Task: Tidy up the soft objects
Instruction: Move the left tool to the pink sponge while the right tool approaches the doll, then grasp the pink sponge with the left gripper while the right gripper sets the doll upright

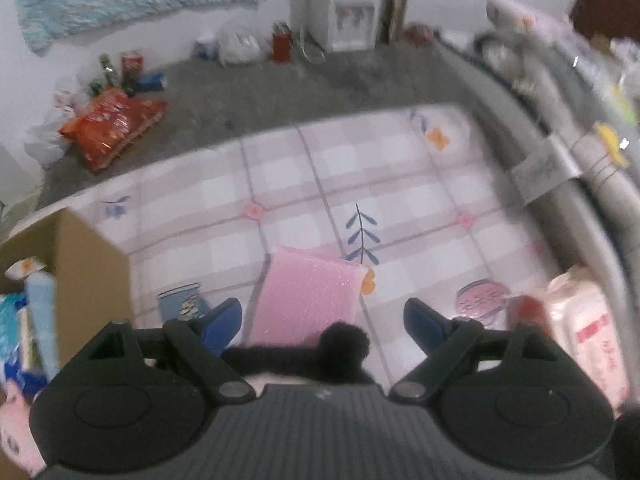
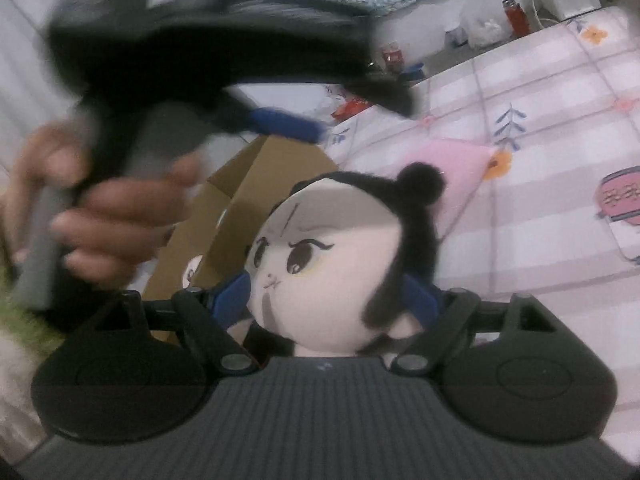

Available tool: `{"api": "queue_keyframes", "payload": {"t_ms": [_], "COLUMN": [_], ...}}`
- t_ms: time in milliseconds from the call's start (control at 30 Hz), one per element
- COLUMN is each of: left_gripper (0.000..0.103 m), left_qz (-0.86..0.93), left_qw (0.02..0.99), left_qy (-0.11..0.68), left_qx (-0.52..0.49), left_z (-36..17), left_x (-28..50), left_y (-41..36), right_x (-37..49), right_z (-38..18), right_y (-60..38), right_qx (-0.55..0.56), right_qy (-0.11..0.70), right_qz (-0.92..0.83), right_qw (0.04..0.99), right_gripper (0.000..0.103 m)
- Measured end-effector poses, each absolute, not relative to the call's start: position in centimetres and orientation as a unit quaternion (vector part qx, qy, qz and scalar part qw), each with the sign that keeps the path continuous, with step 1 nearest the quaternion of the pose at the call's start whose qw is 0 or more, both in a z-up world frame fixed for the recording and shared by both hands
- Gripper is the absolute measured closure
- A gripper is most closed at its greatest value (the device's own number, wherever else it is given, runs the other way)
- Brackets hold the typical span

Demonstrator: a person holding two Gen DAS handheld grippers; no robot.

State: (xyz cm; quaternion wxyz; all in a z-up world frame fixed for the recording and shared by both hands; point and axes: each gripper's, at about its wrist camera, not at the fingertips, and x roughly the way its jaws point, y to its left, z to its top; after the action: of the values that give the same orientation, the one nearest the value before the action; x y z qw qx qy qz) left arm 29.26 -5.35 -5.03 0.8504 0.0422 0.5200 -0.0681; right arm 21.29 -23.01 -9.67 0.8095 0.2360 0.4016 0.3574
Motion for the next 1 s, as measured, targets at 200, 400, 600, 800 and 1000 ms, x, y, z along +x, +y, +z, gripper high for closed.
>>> {"api": "queue_keyframes", "payload": {"t_ms": [200,400,600,800,1000], "left_gripper": [0.012,0.006,0.006,0.02,0.023], "left_qz": [-0.091,-0.088,-0.101,-0.107,-0.108], "left_qw": [0.795,0.775,0.74,0.721,0.745], "left_qy": [0.596,0.617,0.651,0.668,0.644], "left_qx": [0.063,0.11,0.135,0.152,0.134], "left_z": [-10.9,-13.4,-14.8,-15.4,-14.3], "left_x": [34.7,36.7,37.4,37.8,37.1], "left_y": [-6.4,-6.9,-6.9,-7.2,-6.9], "right_x": [21.0,20.4,19.6,19.9,19.5], "right_z": [-10.1,-10.5,-9.8,-9.8,-9.5], "right_y": [-21.7,-21.0,-21.5,-21.9,-22.4], "right_qx": [0.224,0.208,0.209,0.215,0.212], "right_qy": [0.377,0.364,0.362,0.361,0.356], "right_qz": [0.363,0.371,0.376,0.379,0.38], "right_qw": [0.822,0.829,0.827,0.824,0.827], "right_gripper": [0.016,0.015,0.015,0.015,0.015]}}
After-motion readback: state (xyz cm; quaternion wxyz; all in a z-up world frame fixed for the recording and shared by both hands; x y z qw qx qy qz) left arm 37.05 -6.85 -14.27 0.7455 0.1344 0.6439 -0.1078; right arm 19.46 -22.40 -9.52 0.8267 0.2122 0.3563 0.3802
